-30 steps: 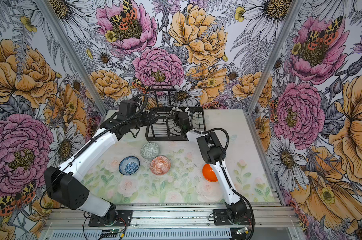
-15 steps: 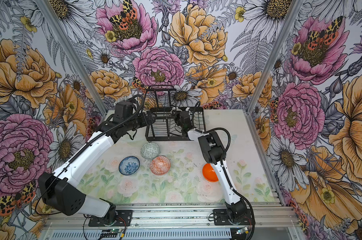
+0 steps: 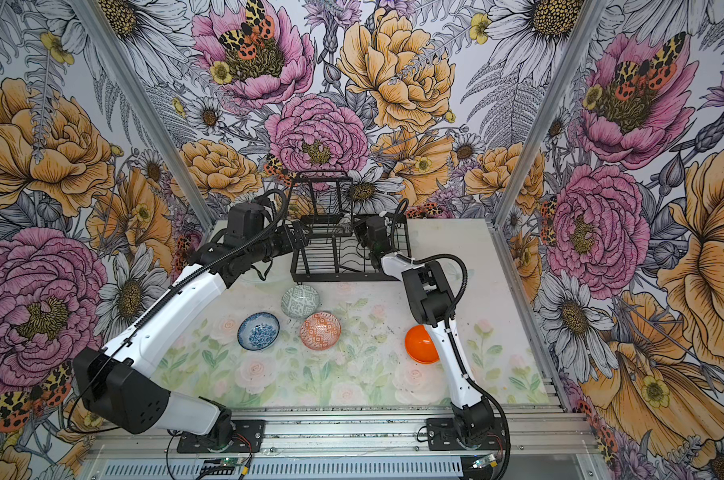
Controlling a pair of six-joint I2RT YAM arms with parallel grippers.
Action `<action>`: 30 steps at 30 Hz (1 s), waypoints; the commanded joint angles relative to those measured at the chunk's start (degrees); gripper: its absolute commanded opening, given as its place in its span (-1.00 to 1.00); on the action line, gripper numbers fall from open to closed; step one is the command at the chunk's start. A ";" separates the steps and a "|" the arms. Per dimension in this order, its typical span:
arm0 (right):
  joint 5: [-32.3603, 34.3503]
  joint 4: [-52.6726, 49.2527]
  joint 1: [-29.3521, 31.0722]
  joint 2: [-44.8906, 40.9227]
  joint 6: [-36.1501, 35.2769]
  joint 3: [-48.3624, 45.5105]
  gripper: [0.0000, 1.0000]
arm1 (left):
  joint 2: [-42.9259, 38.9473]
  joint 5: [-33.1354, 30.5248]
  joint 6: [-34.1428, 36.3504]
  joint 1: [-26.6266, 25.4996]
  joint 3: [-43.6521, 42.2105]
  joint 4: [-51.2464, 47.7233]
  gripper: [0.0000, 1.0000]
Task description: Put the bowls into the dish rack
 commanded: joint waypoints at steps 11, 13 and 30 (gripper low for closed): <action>-2.13 -2.59 -1.13 -1.42 -0.98 2.53 -0.13 | 1.83 -0.89 0.25 0.38 1.39 1.65 0.97; -2.58 -3.07 -1.34 -1.88 -1.14 2.47 -0.10 | 2.13 -0.98 0.06 0.38 1.60 1.77 0.97; -8.35 -5.78 -5.27 -18.40 -8.92 -15.10 0.29 | 0.19 -5.11 -0.92 0.00 0.89 1.83 0.97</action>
